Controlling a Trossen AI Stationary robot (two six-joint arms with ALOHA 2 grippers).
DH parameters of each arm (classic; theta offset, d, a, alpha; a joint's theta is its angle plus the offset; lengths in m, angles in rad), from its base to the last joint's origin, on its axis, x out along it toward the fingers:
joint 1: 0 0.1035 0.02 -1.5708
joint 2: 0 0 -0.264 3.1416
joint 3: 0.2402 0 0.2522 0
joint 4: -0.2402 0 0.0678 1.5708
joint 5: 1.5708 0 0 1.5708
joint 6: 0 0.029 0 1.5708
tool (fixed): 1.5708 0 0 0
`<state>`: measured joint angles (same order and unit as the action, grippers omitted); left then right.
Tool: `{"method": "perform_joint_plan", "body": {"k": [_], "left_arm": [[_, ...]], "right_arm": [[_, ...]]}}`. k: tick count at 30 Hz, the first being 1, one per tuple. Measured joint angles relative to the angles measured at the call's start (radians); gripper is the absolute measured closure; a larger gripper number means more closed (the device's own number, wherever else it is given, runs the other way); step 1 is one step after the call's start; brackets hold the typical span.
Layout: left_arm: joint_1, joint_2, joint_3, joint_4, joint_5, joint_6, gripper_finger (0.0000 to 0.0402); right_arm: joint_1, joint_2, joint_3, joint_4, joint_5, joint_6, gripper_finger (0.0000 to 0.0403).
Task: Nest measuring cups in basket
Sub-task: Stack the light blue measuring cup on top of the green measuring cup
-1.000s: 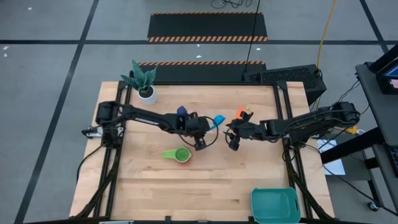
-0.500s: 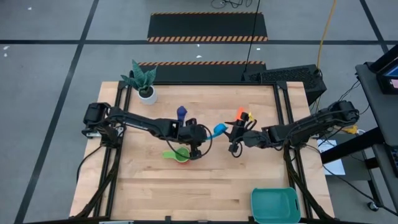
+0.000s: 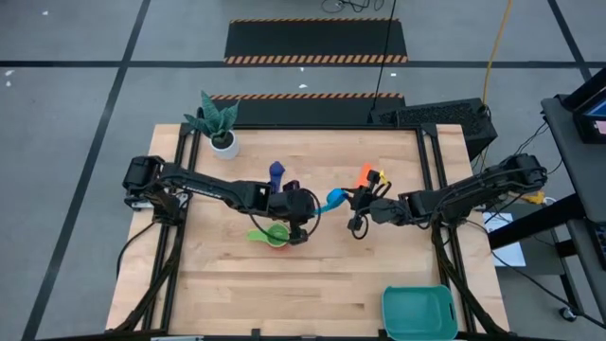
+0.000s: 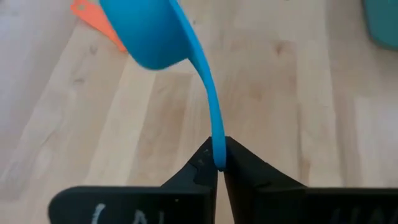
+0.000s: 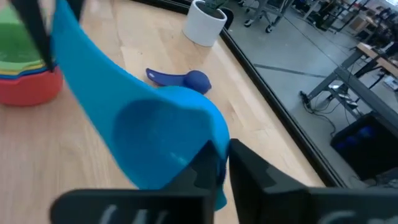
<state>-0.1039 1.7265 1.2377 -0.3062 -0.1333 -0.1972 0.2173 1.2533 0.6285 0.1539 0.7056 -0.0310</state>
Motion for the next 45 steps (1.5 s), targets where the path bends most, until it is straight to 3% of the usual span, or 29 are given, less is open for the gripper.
{"method": "perform_joint_plan", "body": {"k": [7,11,15,21,29,34,39,45], "left_arm": [[-0.033,-0.026,0.0,-0.035,-0.01,-0.029,0.033],[-0.058,-0.072,-0.002,-0.109,-0.038,-0.006,0.0298],[-0.093,-0.131,0.0,-0.192,-0.129,0.002,0.0271],[-0.198,-0.201,0.0,-0.171,-0.148,-0.007,0.0253],[-0.345,-0.181,0.0,0.045,-0.18,0.251,0.0252],[-0.403,-0.137,0.0,0.105,-0.355,0.457,0.0247],[-0.427,-0.07,-0.001,0.112,-0.585,0.647,0.0203],[-0.43,-0.003,-0.001,0.159,-0.606,0.833,0.0138]], "right_arm": [[0.001,-0.01,0.0,-0.004,-0.049,0.022,0.0391],[0.001,-0.057,0.0,-0.011,-0.15,0.074,0.0399],[-0.005,-0.108,0.0,-0.051,-0.267,0.207,0.0397],[-0.015,-0.13,0.0,-0.103,-0.447,0.406,0.0399],[-0.035,-0.089,0.0,-0.102,-0.6,0.582,0.0395],[-0.054,-0.045,0.0,-0.109,-0.679,0.623,0.0395],[-0.068,0.0,0.0,-0.108,-0.759,0.665,0.0395],[-0.08,0.033,0.0,-0.106,-0.794,0.685,0.0394]]}}
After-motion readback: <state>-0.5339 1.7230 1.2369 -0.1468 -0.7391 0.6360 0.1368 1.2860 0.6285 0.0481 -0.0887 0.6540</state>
